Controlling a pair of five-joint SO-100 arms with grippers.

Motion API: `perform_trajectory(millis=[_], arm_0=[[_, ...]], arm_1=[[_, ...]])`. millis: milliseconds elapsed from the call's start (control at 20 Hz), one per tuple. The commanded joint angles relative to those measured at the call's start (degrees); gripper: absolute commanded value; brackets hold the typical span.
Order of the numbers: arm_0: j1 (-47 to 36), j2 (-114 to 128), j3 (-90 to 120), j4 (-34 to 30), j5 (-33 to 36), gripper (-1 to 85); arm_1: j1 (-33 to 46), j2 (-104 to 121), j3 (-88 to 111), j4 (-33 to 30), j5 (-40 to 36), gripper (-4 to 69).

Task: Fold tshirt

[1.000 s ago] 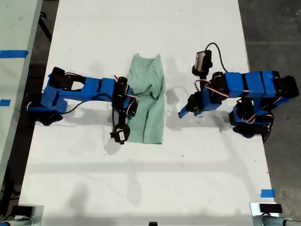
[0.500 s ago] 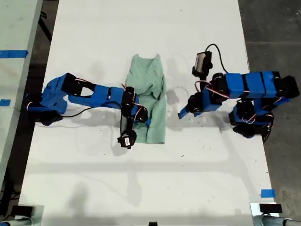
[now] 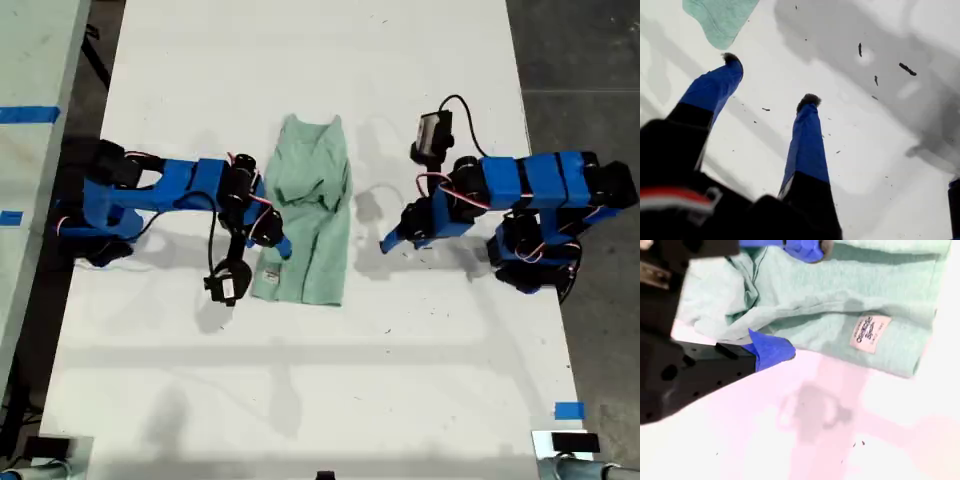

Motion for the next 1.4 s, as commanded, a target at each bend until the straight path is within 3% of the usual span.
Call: perform_trajectory(millis=[0, 150, 350, 600, 800, 1000, 1350], arm_0=[[2.0, 10.7, 6.7, 2.0, -2.4, 24.4], [4.7, 18.7, 22.9, -3.9, -6.9, 24.7], [8.7, 31.7, 45.1, -16.8, -12.7, 24.6], [9.8, 31.5, 44.3, -17.8, -11.4, 24.7], [8.3, 18.4, 31.1, -17.8, -6.0, 25.5], [7.0, 7.2, 21.1, -18.6, -2.7, 25.7], [7.2, -4.0, 19.1, -23.1, -3.7, 26.2]], arm_1=[[-1.1, 4.1, 0.0, -0.9, 0.4, 23.1], [-2.6, 7.6, 3.1, -0.9, 1.8, 23.3], [-5.0, 10.9, 6.3, -2.2, 3.8, 25.5], [-5.7, 7.0, 2.6, -4.7, 3.2, 26.6], [-7.1, -12.8, -11.5, -9.5, 1.1, 27.2], [-8.0, -34.5, -30.8, -9.5, -0.6, 27.8], [-9.0, -57.2, -49.9, -9.5, -0.5, 28.0]])
